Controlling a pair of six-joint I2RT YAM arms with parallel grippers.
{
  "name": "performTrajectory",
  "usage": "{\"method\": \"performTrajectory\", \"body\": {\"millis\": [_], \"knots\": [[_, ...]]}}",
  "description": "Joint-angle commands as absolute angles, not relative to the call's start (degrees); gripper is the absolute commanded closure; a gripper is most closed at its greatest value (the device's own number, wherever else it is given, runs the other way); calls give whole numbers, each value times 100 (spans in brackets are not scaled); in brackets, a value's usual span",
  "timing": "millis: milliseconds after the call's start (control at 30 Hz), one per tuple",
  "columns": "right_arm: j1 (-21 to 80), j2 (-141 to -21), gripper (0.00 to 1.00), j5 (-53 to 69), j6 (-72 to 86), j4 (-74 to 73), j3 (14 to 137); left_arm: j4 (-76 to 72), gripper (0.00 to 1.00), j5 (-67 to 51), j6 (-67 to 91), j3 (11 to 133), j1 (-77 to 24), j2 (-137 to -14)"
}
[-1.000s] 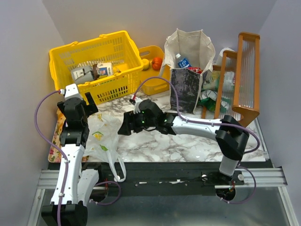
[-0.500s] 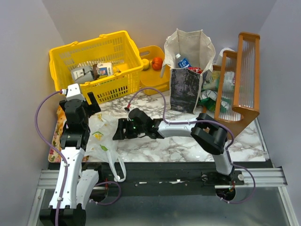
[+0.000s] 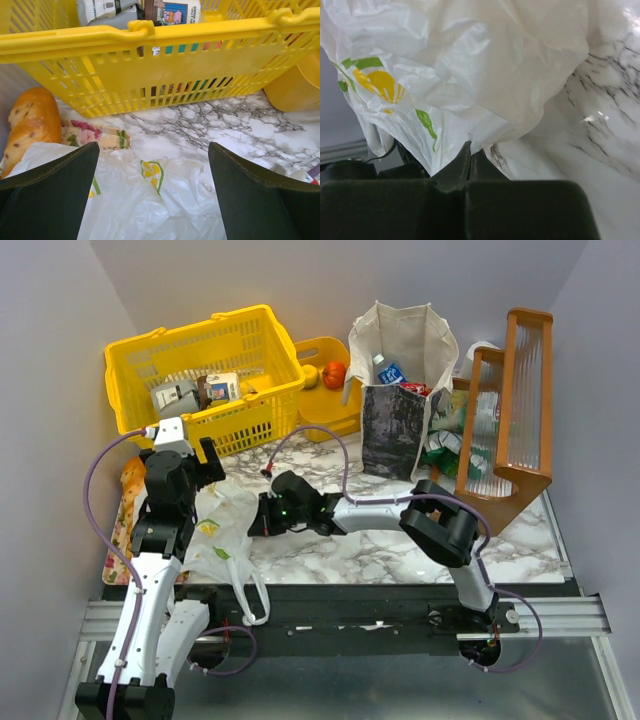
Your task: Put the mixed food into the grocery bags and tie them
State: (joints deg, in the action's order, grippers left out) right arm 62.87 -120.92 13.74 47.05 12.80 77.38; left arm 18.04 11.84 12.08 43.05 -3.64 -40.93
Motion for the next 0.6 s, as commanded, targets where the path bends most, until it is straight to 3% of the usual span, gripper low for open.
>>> {"method": "performTrajectory", "body": {"millis": [0,267,433,567], "knots": [[6091,-11209,99,888,4052,1100,7217,1670,1,687,1090,4254,-483,-4140],[5556,-9731,99,150,2596,-420,6513,1503,1,-350,906,4228,-782,-4280],[5195,-9132,99,-473,1706,-1877,6960,1292,1,-1176,721,4184,-1229,-4315],[4476,-9044,99,137,1188,-2574,7452,1152,1,-1844,537,4122,-1537,-4307]]}}
